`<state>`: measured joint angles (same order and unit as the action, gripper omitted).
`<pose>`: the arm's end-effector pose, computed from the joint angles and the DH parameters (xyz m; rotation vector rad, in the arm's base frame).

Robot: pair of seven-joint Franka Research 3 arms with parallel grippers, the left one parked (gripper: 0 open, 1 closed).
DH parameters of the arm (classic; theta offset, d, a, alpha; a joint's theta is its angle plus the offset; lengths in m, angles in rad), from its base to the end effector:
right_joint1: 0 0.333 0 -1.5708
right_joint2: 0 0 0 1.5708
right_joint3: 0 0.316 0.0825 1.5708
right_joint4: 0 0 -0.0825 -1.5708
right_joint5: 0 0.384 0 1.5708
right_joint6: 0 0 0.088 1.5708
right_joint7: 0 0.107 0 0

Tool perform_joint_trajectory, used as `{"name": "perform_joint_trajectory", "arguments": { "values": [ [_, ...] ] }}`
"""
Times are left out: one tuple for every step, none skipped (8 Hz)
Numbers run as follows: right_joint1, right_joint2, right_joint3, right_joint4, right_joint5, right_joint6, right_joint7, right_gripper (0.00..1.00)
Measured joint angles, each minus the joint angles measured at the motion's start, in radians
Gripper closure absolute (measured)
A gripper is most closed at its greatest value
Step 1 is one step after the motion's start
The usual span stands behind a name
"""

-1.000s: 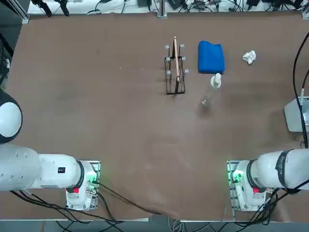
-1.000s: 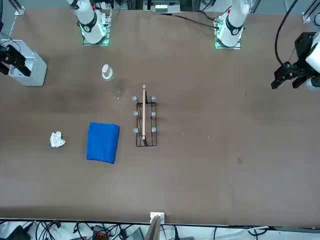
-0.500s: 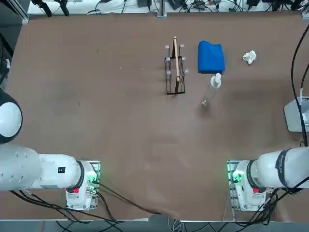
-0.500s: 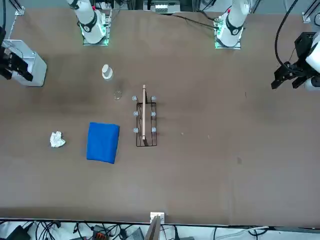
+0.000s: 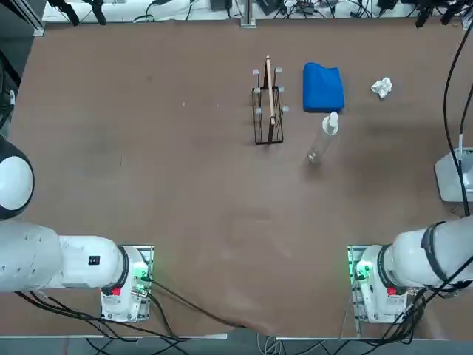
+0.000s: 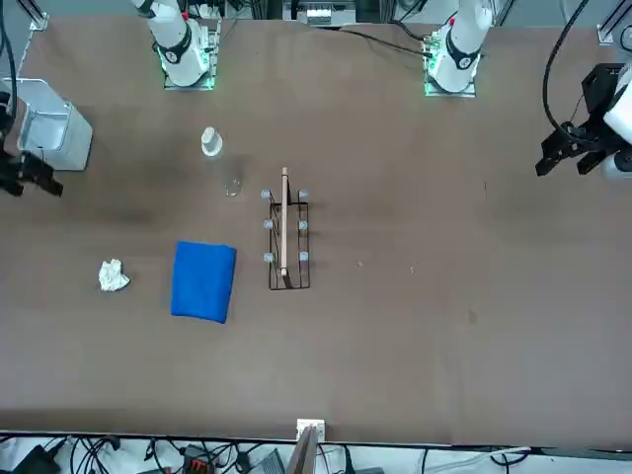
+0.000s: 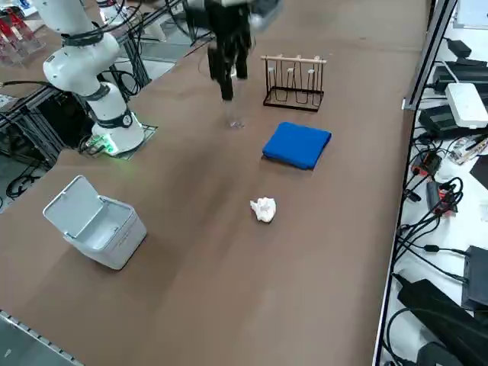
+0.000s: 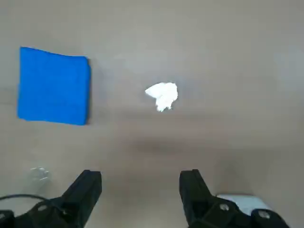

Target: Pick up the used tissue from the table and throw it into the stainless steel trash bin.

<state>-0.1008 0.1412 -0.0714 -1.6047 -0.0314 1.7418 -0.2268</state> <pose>0.5971 -0.1042 0.5415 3.1007 0.0941 -0.0183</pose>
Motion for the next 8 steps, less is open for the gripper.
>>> {"name": "perform_joint_trajectory", "arguments": {
  "values": [
    [-0.021, 0.043, 0.0, -0.01, 0.0, 0.062, -0.047, 0.0],
    [-0.038, 0.087, 0.0, -0.02, 0.0, 0.12, -0.074, 0.0],
    [-0.048, 0.131, 0.0, -0.029, 0.0, 0.163, -0.087, 0.0],
    [-0.052, 0.172, 0.0, -0.038, 0.0, 0.203, -0.089, 0.0],
    [-0.052, 0.203, 0.0, -0.052, 0.0, 0.25, -0.089, 0.0],
    [-0.052, 0.229, 0.0, -0.064, 0.0, 0.291, -0.089, 0.0],
    [-0.055, 0.252, 0.0, -0.073, 0.001, 0.323, -0.089, 0.0],
    [-0.057, 0.273, 0.0, -0.077, 0.001, 0.352, -0.089, 0.0]
  ]
}}
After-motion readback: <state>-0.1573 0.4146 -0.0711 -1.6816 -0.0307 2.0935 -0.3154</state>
